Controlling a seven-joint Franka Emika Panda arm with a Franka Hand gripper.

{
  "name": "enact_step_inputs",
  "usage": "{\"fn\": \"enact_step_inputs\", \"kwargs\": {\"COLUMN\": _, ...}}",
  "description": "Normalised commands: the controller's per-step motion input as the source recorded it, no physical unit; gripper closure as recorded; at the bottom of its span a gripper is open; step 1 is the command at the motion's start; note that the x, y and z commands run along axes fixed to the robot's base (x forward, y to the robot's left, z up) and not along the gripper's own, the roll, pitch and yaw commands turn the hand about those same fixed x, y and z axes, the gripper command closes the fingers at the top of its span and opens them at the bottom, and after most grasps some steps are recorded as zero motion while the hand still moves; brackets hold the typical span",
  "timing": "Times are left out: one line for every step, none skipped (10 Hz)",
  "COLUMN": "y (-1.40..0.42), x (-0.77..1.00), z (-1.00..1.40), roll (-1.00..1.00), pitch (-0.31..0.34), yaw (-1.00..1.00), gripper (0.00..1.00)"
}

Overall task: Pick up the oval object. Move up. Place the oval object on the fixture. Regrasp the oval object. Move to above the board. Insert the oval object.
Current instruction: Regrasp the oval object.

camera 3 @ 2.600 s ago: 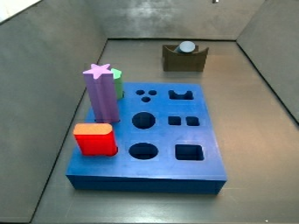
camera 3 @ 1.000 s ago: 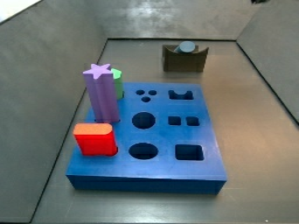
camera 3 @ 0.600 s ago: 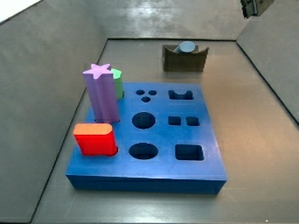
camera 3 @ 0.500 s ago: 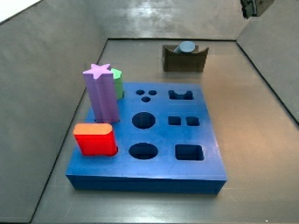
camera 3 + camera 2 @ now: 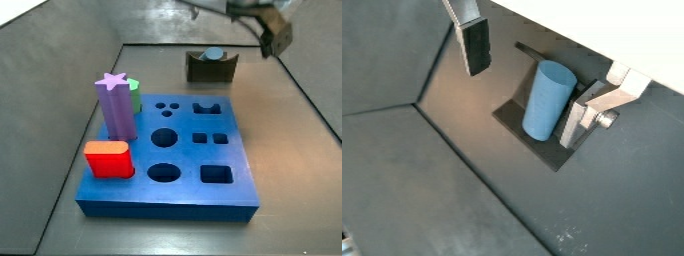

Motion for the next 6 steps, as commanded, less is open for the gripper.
{"fn": "enact_step_inputs", "kwargs": {"y": 0.05, "x": 0.08, "z": -1.0, "roll": 0.06, "pitch": -0.048, "yaw": 0.16, "gripper": 0.0}}
{"fn": "enact_step_inputs", "kwargs": {"y": 0.05, "x": 0.09, "z": -1.0, "roll": 0.06, "pitch": -0.077, "yaw": 0.13, "gripper": 0.0}}
{"fn": "enact_step_inputs", "kwargs": {"y": 0.05, "x": 0.1, "z": -1.0, "roll": 0.07, "pitch": -0.097, "yaw": 0.1, "gripper": 0.0}}
{"fn": "enact_step_inputs", "kwargs": {"y": 0.04, "x": 0.11, "z": -1.0, "roll": 0.08, "pitch": -0.121, "yaw": 0.06, "gripper": 0.0}}
{"fn": "enact_step_inputs", "kwargs": {"y": 0.03, "x": 0.1, "z": -0.88, "roll": 0.08, "pitch": -0.123, "yaw": 0.03, "gripper": 0.0}}
{"fn": "enact_step_inputs", "kwargs": {"y": 0.02, "x": 0.09, "z": -0.67, "roll": 0.08, "pitch": -0.115, "yaw": 0.0, "gripper": 0.0}}
